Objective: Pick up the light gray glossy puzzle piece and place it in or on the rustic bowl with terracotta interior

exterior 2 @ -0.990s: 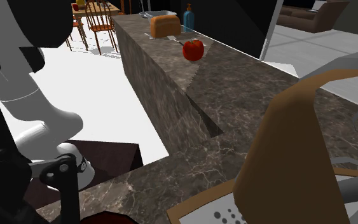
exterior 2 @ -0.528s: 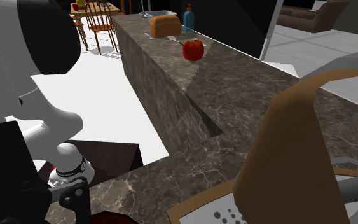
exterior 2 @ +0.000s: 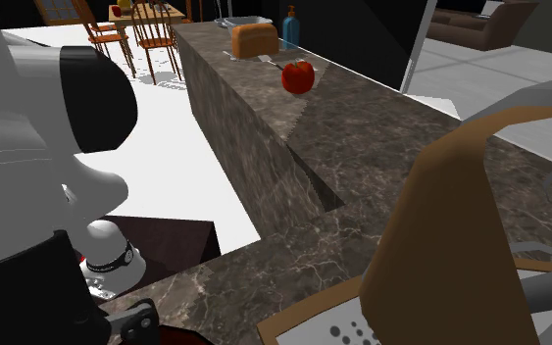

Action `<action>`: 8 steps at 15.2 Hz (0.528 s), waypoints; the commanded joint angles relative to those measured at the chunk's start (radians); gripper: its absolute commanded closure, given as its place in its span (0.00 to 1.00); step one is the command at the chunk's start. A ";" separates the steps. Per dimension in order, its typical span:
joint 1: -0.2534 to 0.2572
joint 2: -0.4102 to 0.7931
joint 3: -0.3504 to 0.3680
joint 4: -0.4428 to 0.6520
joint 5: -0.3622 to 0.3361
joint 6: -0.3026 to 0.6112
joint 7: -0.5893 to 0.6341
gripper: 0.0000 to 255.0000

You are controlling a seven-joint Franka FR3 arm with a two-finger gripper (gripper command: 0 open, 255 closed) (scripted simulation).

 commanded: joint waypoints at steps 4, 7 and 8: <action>0.000 -0.003 0.000 -0.016 -0.002 0.012 0.002 1.00; 0.000 -0.003 0.000 -0.015 -0.002 0.012 0.002 1.00; 0.000 -0.003 0.000 -0.015 -0.002 0.012 0.002 0.00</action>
